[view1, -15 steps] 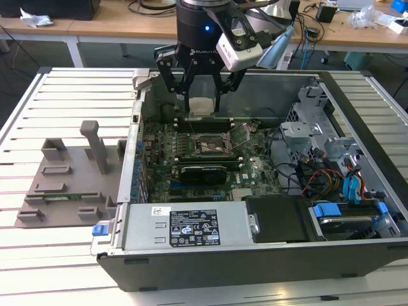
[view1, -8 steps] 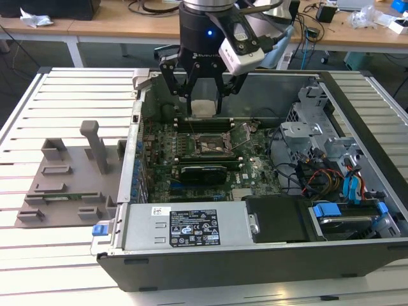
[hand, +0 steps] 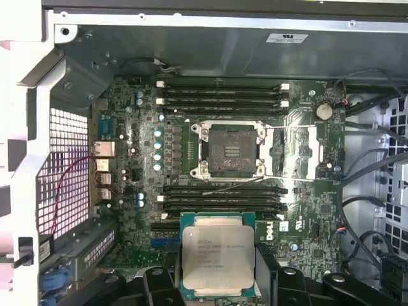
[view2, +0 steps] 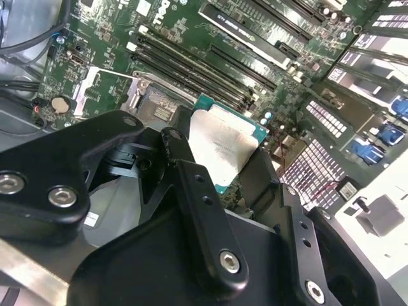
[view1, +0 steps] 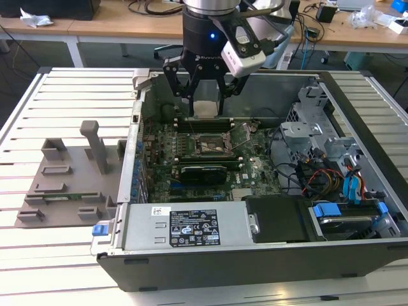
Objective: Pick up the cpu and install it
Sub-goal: 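Pick up the cpu and move it towards the insertion slot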
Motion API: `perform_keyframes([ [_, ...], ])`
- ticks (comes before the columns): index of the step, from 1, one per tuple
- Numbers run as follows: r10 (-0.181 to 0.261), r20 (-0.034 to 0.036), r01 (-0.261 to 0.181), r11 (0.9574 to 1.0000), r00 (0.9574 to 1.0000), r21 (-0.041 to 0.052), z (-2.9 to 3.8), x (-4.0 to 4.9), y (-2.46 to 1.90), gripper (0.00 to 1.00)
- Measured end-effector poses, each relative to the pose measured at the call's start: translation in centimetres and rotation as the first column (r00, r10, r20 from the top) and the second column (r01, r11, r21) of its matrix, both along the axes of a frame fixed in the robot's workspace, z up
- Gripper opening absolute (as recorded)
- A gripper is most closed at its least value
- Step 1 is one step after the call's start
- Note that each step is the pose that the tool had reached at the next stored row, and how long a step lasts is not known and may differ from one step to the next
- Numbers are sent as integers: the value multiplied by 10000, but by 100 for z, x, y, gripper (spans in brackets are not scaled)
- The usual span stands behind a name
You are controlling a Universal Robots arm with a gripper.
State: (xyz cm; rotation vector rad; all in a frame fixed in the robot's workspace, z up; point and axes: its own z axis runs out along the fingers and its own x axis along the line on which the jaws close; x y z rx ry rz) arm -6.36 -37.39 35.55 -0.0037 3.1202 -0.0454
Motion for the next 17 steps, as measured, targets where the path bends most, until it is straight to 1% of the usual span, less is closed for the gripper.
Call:
perform_keyframes([
  [2, -1, 1, 1, 10000, 10000, 1, -27, 17, 11, 55],
  [14, 0, -1, 0, 10000, 10000, -3, -135, 60, 37, 55],
  [16, 1, 0, -1, 10000, 10000, 0, -179, 71, 56, 55],
  [17, 0, 0, 0, 10000, 10000, 0, -192, 76, 76, 55],
])
